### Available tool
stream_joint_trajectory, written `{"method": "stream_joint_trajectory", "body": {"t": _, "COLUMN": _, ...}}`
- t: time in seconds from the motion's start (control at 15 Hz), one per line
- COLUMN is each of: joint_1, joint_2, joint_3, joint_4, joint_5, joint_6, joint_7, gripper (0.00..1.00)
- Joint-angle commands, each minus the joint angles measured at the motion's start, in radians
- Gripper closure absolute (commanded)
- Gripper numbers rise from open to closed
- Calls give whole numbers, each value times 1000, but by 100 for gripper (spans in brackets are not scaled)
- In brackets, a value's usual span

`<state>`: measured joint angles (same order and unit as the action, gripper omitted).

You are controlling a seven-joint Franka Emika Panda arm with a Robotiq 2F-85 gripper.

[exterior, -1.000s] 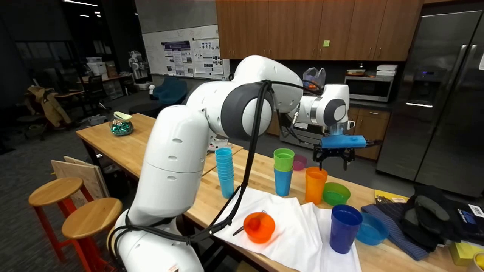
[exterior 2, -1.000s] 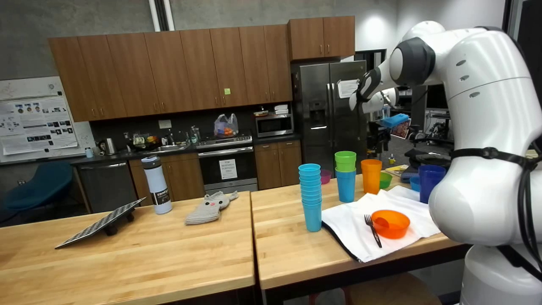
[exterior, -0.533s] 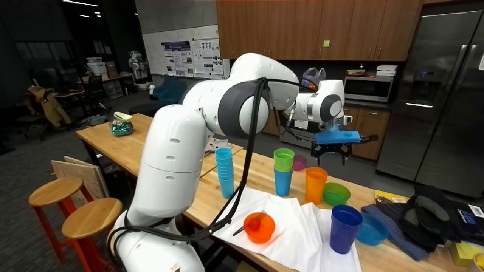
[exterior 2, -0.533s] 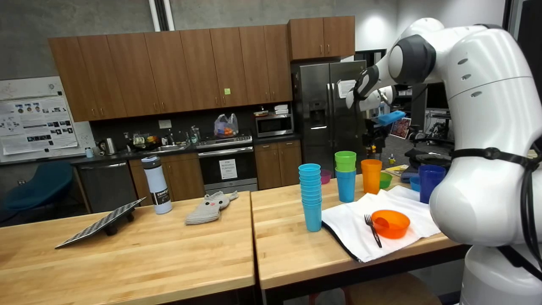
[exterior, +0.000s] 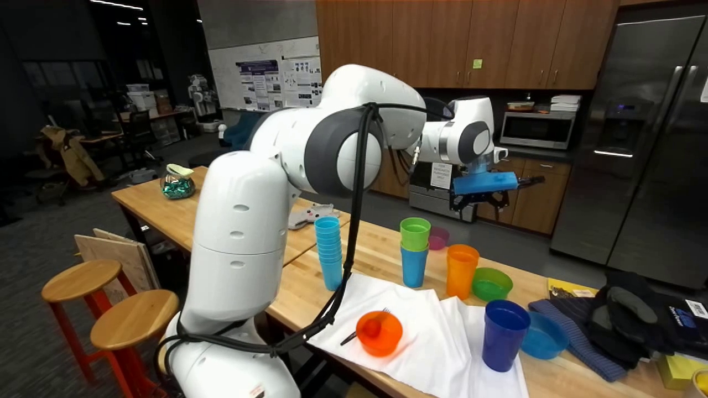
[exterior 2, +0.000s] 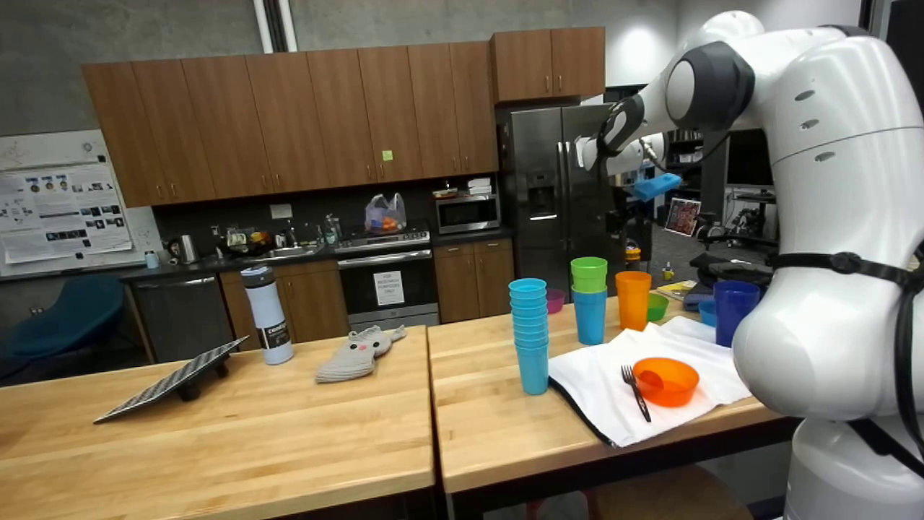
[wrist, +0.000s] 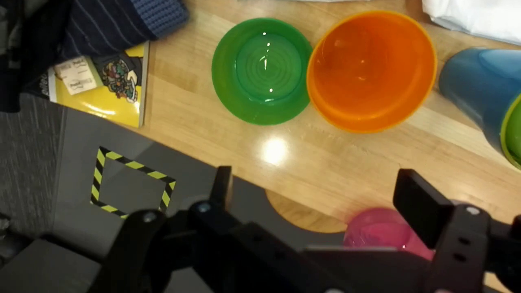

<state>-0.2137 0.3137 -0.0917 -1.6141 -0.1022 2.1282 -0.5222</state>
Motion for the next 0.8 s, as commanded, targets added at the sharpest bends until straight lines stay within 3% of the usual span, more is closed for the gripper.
{"method": "stream_joint_trajectory", "body": {"t": 0.0, "joint_1": 13, "joint_2": -134, "joint_3": 7, "joint_4": -93, "joint_5": -16, "joint_6": 44, "joint_7": -18, "gripper": 0}}
{"method": "stream_joint_trajectory", "body": {"t": 0.27, "joint_1": 28, "joint_2": -179, "joint_3": 21, "joint_4": -118, "joint_5": 39, "joint_6": 57, "joint_7": -48, "gripper": 0}}
{"method": "stream_joint_trajectory", "body": {"t": 0.73, "joint_1": 21, "joint_2": -130, "joint_3": 52, "joint_4": -140, "joint_5": 331, "joint_6": 42, "joint_7": -245, "gripper": 0}}
